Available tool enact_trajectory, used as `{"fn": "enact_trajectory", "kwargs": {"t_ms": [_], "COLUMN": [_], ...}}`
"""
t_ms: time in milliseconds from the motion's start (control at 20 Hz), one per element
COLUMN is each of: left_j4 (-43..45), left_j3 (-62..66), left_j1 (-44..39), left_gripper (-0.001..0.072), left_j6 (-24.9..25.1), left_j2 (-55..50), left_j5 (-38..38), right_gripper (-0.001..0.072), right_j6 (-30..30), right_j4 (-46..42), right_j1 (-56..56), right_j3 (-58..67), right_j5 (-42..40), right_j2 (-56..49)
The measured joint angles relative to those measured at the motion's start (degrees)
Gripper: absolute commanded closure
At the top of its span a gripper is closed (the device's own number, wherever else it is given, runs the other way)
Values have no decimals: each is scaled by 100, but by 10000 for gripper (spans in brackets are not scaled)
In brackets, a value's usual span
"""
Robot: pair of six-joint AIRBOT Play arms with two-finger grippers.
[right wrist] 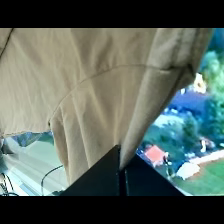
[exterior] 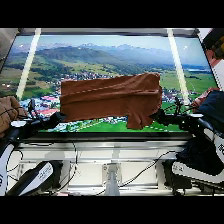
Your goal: Fold the clothes and pants, and hang the long-sleeved shirts on hangers.
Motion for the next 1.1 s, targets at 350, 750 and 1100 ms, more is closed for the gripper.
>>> {"fn": "enact_trajectory", "kwargs": {"t_ms": [350, 750, 1100], "left_j4": [72, 566, 1582], "left_j3": [15, 463, 546], "left_j1": [-4, 192, 214], "left_gripper": [217, 152, 121], "left_j6": [0, -24, -584], "left_j2": [0, 0, -2], "left_j5": [17, -442, -651], "right_gripper": [697, 698, 697], "right_j6": [0, 0, -2], "right_j4": [-2, -9, -17], "right_j1": [0, 4, 4], "right_j3": [0, 0, 0], "right_j5": [11, 28, 24], "right_j2": [0, 0, 0]}}
